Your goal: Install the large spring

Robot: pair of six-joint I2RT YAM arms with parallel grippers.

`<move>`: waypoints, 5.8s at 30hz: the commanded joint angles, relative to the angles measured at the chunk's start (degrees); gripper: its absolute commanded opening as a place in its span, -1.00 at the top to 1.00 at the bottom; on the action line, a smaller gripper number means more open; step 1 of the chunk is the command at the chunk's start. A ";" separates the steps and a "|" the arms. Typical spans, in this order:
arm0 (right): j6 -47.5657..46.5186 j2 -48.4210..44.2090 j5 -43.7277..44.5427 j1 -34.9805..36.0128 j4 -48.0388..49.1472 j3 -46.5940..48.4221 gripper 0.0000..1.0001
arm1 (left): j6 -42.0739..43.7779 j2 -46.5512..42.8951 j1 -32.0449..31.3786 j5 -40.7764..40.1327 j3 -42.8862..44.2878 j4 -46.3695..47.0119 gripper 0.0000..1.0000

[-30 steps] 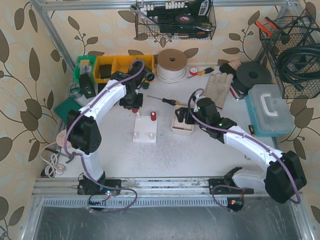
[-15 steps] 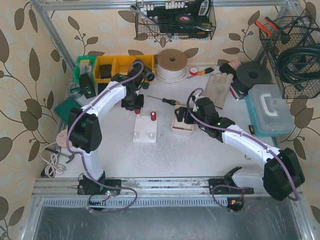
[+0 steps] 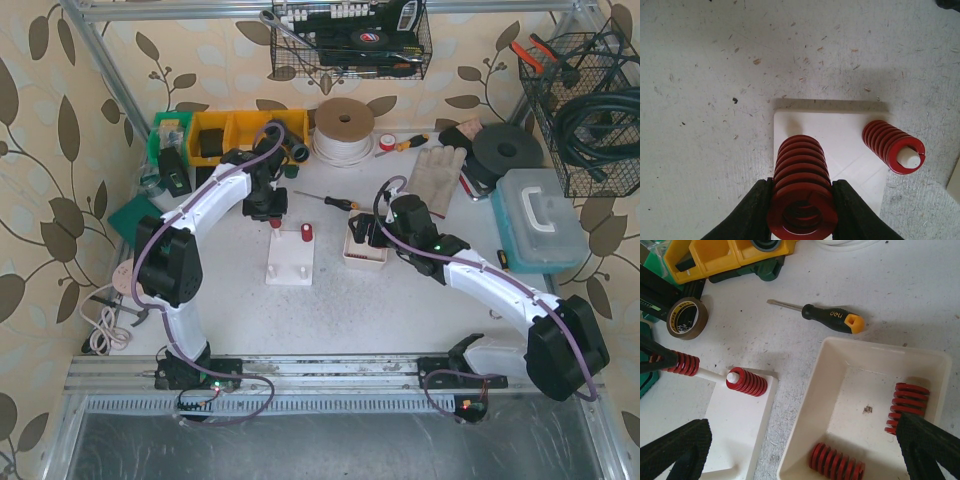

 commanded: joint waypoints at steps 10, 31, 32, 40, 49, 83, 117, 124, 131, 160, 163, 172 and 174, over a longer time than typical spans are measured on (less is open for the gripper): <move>0.02 0.82 -0.28 -0.19 1.33 -0.44 -0.98 | -1.36 0.09 -0.40 0.63 -3.08 -0.26 1.00; -0.51 0.79 -0.66 -0.17 0.74 -0.24 -0.98 | -3.86 2.25 -2.54 -0.05 -3.85 2.23 1.00; -0.58 0.88 -0.64 -0.19 0.48 -0.07 -0.98 | -3.79 2.51 -2.57 -0.02 -3.85 2.54 1.00; -0.77 2.67 -1.12 -0.21 -2.53 2.15 -0.94 | -2.79 3.41 -2.54 1.77 -4.99 6.26 1.00; -0.60 3.81 -0.86 -0.31 -5.41 3.64 -0.88 | -2.53 1.97 -2.54 3.63 -5.08 6.94 0.12; 11.66 28.95 14.29 3.29 -37.38 27.82 -0.30 | -8.11 -41.96 -2.17 1.24 -44.81 31.56 -0.62; 10.14 39.57 16.36 -1.36 -37.21 30.50 -0.51 | -8.34 -37.47 -0.99 2.76 -43.44 31.89 -0.61; 8.89 40.98 12.96 -0.07 -35.26 32.09 -0.37 | -8.32 -37.57 -0.87 2.70 -43.60 31.89 -0.61; 8.18 36.62 15.62 1.65 -35.02 30.21 -0.15 | -8.52 -36.87 -0.70 2.75 -43.31 31.77 -0.60; 24.91 45.73 22.32 -0.30 -41.08 36.71 -0.07 | -8.70 -37.22 -0.40 2.97 -43.53 31.72 -0.59; 22.95 45.99 21.97 -0.47 -40.37 36.60 0.18 | -8.68 -37.26 -0.37 2.99 -43.53 31.64 -0.59; 6.36 43.38 17.56 -0.12 -38.87 36.39 1.00 | -8.78 -36.52 -0.21 3.68 -42.86 30.88 -0.57; 1.54 39.93 16.31 0.15 -36.77 34.24 1.00 | -8.43 -36.54 -0.12 4.51 -42.46 30.49 -0.55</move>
